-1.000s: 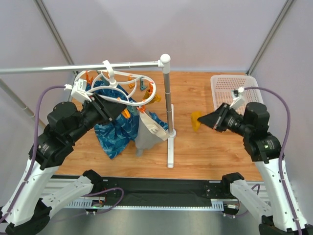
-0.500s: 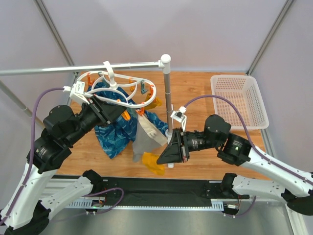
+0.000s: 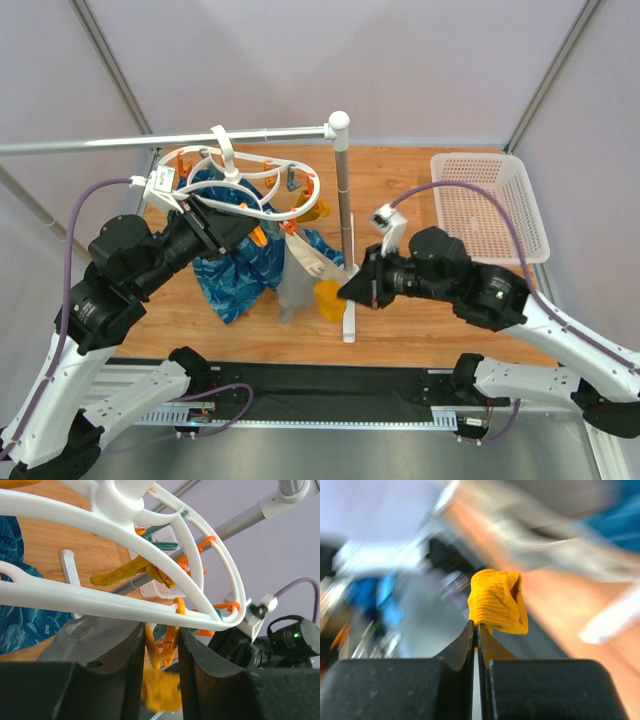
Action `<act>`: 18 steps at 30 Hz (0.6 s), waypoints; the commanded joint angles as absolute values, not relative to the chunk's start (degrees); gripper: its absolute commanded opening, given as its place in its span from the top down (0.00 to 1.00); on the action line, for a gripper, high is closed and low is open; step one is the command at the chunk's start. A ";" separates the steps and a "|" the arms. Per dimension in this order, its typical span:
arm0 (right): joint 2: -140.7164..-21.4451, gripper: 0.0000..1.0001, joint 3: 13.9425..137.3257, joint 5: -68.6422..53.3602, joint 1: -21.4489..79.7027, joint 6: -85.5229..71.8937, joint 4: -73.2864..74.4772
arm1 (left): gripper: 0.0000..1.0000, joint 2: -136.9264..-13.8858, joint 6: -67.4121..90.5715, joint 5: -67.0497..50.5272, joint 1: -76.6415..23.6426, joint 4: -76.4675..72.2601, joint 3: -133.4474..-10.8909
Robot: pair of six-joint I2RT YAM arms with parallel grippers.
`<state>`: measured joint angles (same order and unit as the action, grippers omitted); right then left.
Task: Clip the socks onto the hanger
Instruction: Place the sock in the bin.
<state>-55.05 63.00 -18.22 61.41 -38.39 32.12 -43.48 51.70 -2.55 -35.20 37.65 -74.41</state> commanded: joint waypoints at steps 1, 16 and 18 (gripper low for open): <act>-51.95 0.99 71.53 19.86 56.79 -35.59 56.57 | 1.00 -43.51 51.68 -5.10 -35.33 38.50 -74.62; -91.01 1.00 85.75 20.81 -5.00 -14.34 52.02 | 1.00 -45.26 50.54 -10.46 -35.33 37.18 -74.27; -104.37 1.00 99.31 26.68 -5.97 -11.62 59.65 | 1.00 -44.91 50.89 -10.90 -35.33 36.13 -72.87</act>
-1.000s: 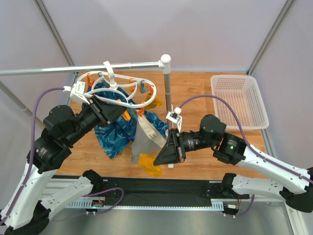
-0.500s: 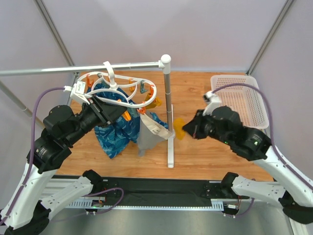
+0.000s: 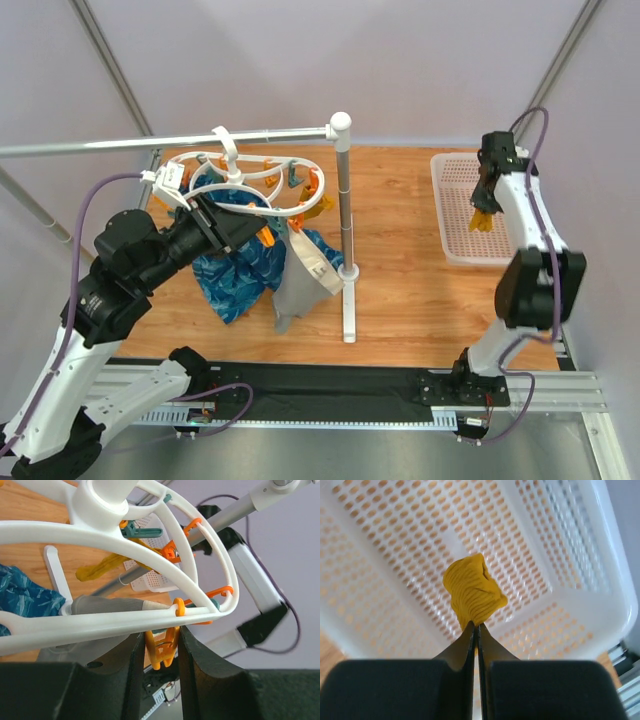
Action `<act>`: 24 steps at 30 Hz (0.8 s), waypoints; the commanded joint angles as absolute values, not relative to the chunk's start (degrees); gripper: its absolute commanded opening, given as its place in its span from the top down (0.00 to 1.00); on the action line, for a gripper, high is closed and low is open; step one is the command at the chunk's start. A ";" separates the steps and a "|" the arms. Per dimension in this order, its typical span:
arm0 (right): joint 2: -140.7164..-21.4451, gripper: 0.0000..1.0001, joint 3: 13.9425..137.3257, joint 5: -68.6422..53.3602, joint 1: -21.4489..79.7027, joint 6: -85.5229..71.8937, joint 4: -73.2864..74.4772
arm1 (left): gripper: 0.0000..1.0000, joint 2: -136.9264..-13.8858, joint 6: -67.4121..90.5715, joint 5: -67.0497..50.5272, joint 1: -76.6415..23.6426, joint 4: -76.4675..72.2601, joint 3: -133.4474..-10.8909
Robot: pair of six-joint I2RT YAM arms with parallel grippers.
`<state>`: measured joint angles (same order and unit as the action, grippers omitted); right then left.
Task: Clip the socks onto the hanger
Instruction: Place the sock in the bin.
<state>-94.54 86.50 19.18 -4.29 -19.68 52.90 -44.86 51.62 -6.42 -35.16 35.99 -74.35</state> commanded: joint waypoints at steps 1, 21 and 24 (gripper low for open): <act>-108.94 1.00 103.58 27.76 -6.15 -10.73 65.33 | 1.00 -44.91 51.06 -11.16 -35.33 35.78 -72.34; -115.77 0.38 103.39 3.31 -7.90 -19.58 51.54 | 1.00 -46.15 48.34 -12.04 -35.33 33.92 -71.10; -112.41 0.38 98.44 -5.53 -12.65 -27.32 42.55 | 1.00 -45.53 47.72 -11.43 -35.33 34.28 -71.28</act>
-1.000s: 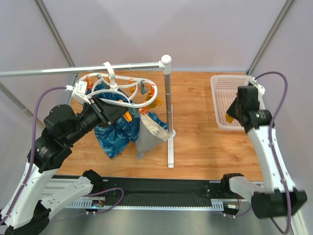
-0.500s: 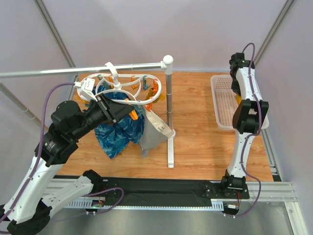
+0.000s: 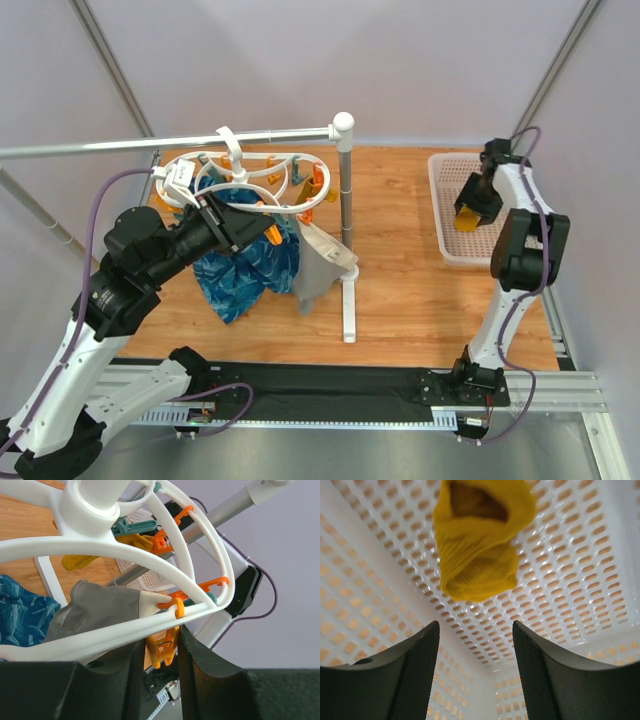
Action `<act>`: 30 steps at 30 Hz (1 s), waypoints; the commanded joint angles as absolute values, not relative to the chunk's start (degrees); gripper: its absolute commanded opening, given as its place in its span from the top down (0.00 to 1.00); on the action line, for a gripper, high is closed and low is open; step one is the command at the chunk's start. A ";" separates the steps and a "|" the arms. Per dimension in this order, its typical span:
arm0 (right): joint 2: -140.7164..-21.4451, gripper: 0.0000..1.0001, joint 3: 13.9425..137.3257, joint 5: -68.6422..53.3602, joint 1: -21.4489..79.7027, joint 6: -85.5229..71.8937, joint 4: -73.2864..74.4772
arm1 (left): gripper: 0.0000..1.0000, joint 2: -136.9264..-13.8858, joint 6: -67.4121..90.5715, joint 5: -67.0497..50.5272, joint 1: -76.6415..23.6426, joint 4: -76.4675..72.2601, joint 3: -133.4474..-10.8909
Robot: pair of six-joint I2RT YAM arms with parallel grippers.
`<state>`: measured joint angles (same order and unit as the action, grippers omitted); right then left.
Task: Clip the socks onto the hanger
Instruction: Place the sock in the bin, then pick up the sock from the bin.
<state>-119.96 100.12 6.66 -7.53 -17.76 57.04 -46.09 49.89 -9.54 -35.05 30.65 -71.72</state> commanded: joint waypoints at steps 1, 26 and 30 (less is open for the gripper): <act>-112.24 0.39 97.92 -5.97 -13.87 -28.38 40.80 | 1.00 -45.35 47.46 -11.34 -35.33 34.28 -71.19; -118.21 0.47 92.64 2.11 -16.87 -45.79 35.86 | 1.00 -45.97 47.11 -10.81 -35.25 33.66 -70.84; -121.90 0.48 95.00 1.59 -16.96 -45.18 34.90 | 1.00 -46.14 47.46 -11.08 -35.33 33.75 -70.93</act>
